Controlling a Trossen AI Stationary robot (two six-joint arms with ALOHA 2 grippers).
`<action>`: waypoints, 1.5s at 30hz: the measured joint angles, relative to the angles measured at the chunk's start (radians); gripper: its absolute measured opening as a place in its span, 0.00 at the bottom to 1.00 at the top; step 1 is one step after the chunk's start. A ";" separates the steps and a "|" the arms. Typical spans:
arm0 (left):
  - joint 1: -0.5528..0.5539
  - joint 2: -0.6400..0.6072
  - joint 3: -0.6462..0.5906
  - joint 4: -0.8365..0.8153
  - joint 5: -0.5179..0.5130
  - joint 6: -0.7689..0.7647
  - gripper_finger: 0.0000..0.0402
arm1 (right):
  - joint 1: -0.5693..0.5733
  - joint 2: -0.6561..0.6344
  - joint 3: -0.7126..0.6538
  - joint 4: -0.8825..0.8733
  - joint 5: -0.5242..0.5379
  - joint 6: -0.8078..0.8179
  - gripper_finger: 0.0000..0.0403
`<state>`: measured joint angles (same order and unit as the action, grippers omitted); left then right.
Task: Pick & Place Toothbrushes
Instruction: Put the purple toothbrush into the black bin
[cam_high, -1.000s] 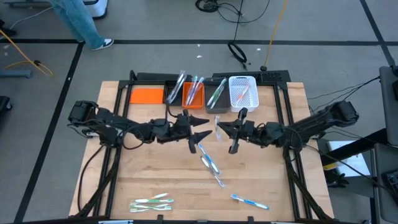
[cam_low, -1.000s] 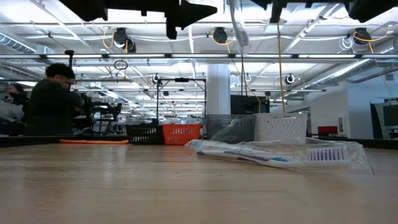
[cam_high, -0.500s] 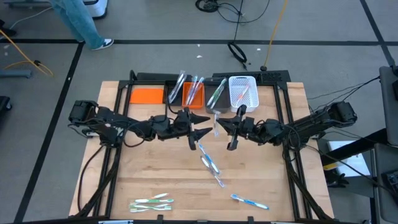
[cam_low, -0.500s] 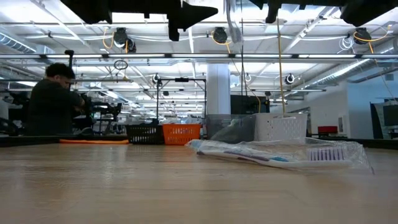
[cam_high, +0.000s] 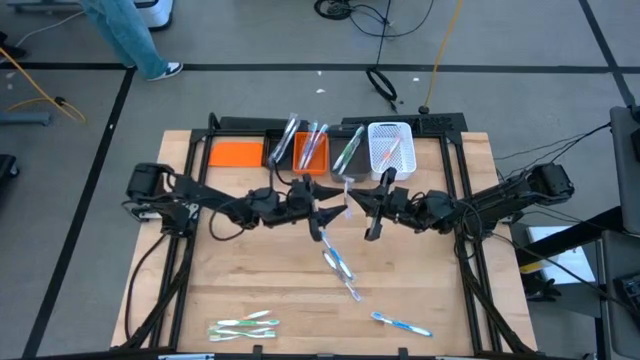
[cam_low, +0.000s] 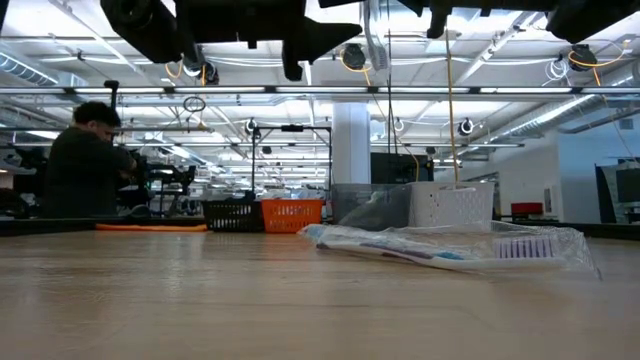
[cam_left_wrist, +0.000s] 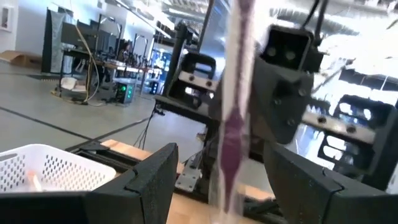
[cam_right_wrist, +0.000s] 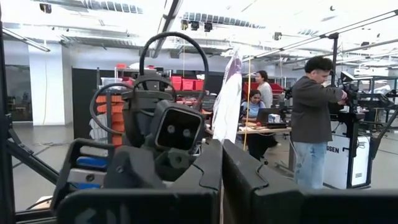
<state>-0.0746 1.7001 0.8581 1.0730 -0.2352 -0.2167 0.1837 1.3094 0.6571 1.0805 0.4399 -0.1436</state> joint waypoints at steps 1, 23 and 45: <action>0.004 0.004 0.001 0.008 0.000 -0.011 0.60 | 0.000 0.000 0.000 0.000 0.000 0.000 0.00; 0.018 0.018 0.002 -0.001 0.108 -0.001 0.17 | 0.000 0.000 0.000 -0.025 0.000 0.008 0.00; 0.017 0.017 0.002 -0.042 0.101 0.058 0.03 | 0.002 -0.013 0.000 -0.089 0.003 -0.022 0.13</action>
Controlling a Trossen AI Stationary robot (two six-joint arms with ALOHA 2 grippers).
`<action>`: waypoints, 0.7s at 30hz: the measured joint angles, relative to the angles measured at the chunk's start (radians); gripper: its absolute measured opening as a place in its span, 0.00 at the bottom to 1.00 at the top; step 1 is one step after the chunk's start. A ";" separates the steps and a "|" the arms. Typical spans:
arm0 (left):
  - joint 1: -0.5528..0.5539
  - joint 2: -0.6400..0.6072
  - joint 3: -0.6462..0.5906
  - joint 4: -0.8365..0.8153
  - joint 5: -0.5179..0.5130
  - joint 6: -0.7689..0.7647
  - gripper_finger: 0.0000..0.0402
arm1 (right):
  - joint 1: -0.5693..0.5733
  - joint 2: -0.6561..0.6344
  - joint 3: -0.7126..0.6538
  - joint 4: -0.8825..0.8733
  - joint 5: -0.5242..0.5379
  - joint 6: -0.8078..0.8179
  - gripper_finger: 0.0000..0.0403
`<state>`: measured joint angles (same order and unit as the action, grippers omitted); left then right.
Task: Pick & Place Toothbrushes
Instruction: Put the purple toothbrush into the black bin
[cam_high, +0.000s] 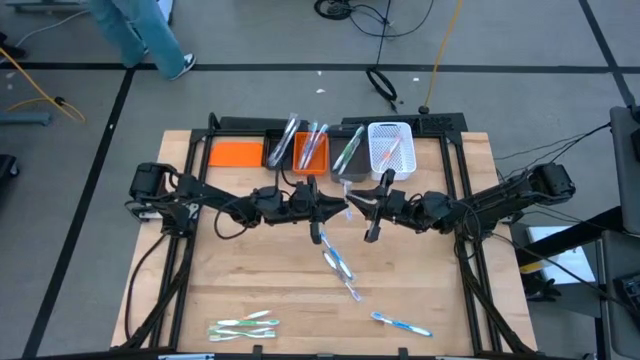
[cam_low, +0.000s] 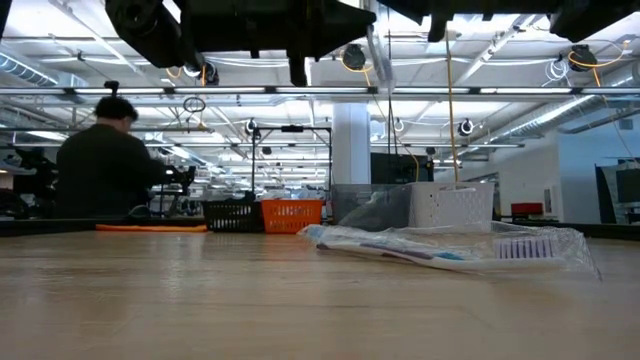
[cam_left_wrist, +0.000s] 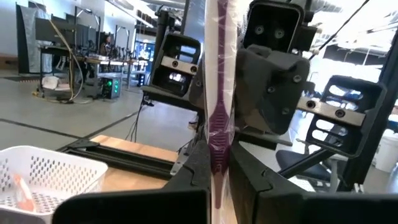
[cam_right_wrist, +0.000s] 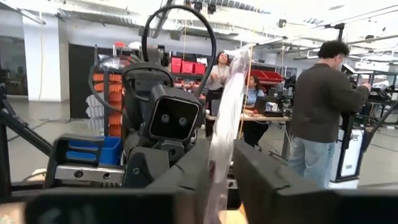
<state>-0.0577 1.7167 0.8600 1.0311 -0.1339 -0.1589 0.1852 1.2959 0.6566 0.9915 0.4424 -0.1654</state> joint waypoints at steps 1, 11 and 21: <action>0.002 -0.005 0.000 -0.018 -0.006 0.000 0.03 | 0.000 -0.003 0.000 -0.007 0.003 0.000 0.17; 0.000 -0.198 0.000 -0.386 -0.175 0.060 0.03 | 0.000 -0.080 -0.001 -0.165 0.007 0.015 0.47; 0.039 -0.398 0.000 -0.867 -0.457 0.022 0.03 | 0.000 -0.109 -0.001 -0.243 0.002 0.076 0.50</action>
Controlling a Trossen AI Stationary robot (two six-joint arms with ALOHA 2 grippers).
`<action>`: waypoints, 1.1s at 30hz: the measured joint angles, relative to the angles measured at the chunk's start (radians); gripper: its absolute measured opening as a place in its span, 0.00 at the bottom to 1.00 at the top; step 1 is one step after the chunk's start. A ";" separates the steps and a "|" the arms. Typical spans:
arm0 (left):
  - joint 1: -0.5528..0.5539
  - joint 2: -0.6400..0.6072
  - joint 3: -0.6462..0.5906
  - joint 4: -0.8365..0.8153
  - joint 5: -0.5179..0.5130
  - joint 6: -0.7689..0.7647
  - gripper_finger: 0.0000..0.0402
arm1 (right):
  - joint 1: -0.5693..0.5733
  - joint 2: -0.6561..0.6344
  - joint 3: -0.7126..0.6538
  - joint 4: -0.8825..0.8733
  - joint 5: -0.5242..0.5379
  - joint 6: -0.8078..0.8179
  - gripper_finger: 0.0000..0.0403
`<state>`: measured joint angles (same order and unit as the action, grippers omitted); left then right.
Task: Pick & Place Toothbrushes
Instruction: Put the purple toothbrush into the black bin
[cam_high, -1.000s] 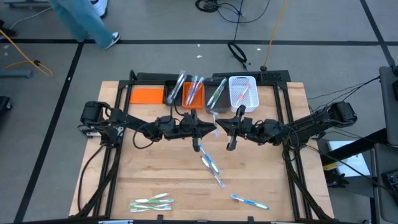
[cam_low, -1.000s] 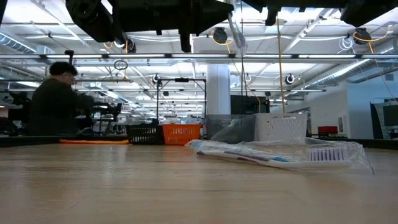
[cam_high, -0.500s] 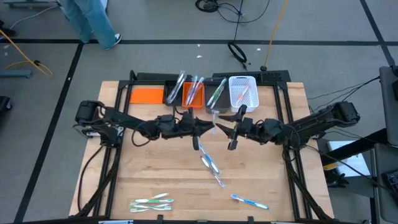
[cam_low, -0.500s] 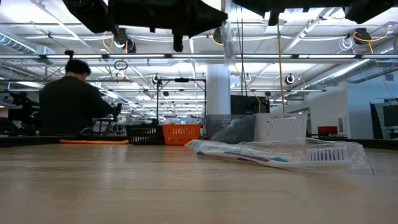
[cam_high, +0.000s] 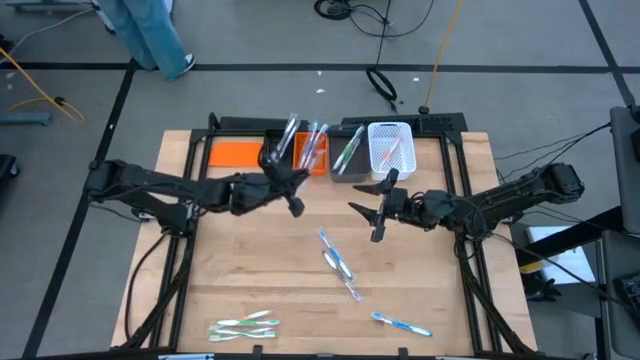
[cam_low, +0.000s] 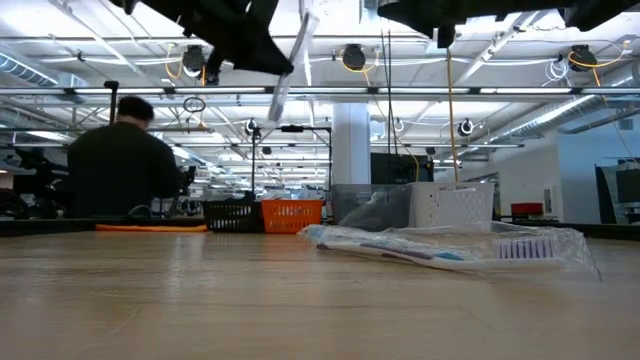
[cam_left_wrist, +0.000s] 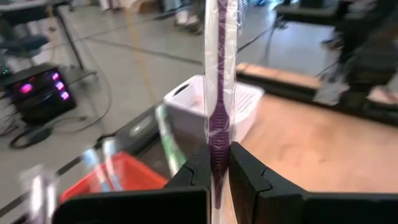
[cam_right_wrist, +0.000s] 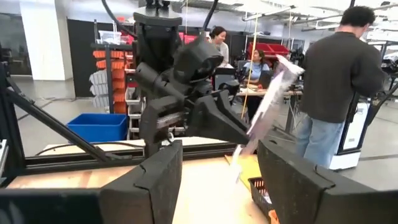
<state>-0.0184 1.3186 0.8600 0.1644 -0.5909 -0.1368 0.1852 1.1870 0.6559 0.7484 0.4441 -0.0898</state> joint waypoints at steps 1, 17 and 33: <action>0.009 -0.004 0.000 -0.025 -0.002 -0.007 0.03 | 0.000 0.000 0.000 -0.006 0.000 0.006 0.49; 0.294 0.004 0.000 -0.231 -0.012 -0.062 0.04 | 0.019 0.000 0.000 -0.050 -0.003 0.052 0.49; 0.512 0.135 0.000 -0.184 0.122 -0.081 0.04 | 0.022 0.000 0.000 -0.050 -0.004 0.052 0.48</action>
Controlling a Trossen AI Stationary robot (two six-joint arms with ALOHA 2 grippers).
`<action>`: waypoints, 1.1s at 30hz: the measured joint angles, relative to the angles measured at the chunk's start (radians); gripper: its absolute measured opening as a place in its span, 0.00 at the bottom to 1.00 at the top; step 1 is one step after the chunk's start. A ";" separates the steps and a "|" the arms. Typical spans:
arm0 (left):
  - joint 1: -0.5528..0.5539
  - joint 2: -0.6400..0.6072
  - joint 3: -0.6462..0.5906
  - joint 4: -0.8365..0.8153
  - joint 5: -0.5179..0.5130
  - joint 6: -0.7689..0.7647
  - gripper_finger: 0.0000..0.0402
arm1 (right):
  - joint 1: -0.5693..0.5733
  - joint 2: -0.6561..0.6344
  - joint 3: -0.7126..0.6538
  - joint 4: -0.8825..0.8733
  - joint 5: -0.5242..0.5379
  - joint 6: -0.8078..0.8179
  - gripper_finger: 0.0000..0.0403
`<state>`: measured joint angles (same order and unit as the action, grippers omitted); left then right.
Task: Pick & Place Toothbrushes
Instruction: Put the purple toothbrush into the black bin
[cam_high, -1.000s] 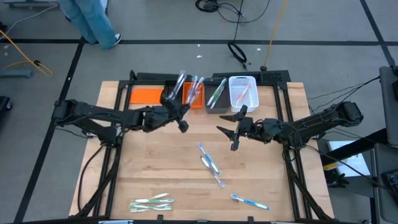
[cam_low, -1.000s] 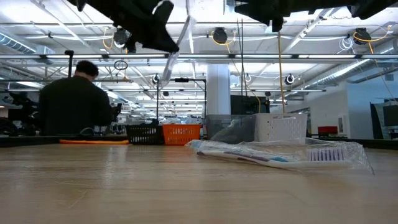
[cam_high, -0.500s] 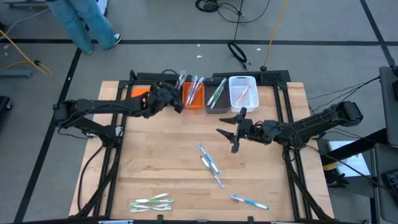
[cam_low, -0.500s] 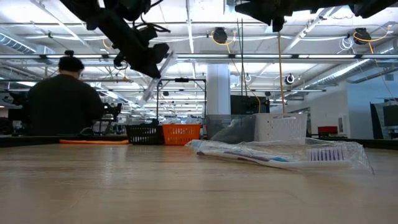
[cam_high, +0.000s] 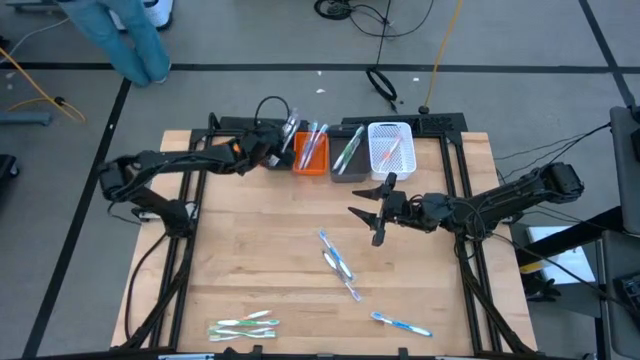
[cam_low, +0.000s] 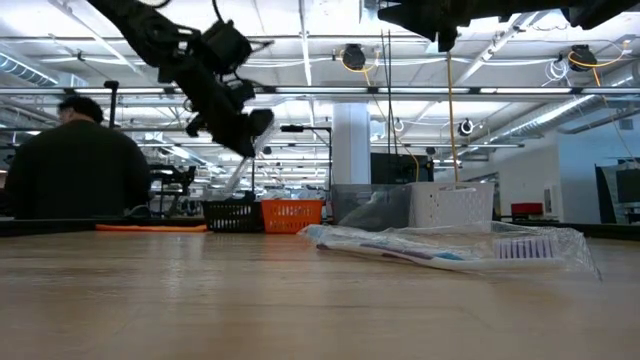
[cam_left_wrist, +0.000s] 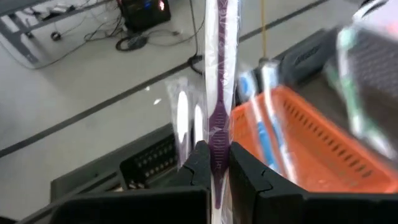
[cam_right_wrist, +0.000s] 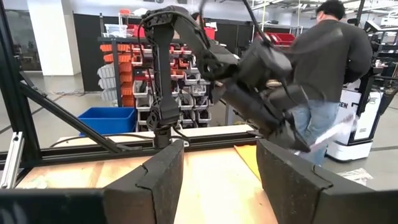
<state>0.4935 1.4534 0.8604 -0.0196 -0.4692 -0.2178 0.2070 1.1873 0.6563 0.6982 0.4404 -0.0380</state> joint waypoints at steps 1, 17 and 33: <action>0.008 0.018 0.000 -0.004 0.001 0.002 0.04 | 0.000 0.000 0.000 0.000 0.000 0.000 0.48; 0.083 0.146 -0.001 0.013 0.051 -0.061 0.08 | 0.000 0.000 0.000 -0.001 0.000 -0.002 0.47; 0.082 0.146 -0.001 -0.015 0.048 -0.085 0.32 | 0.000 0.000 0.000 -0.009 0.000 -0.001 0.47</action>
<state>0.5758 1.5997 0.8593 -0.0349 -0.4208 -0.3027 0.2070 1.1873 0.6563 0.6888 0.4404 -0.0387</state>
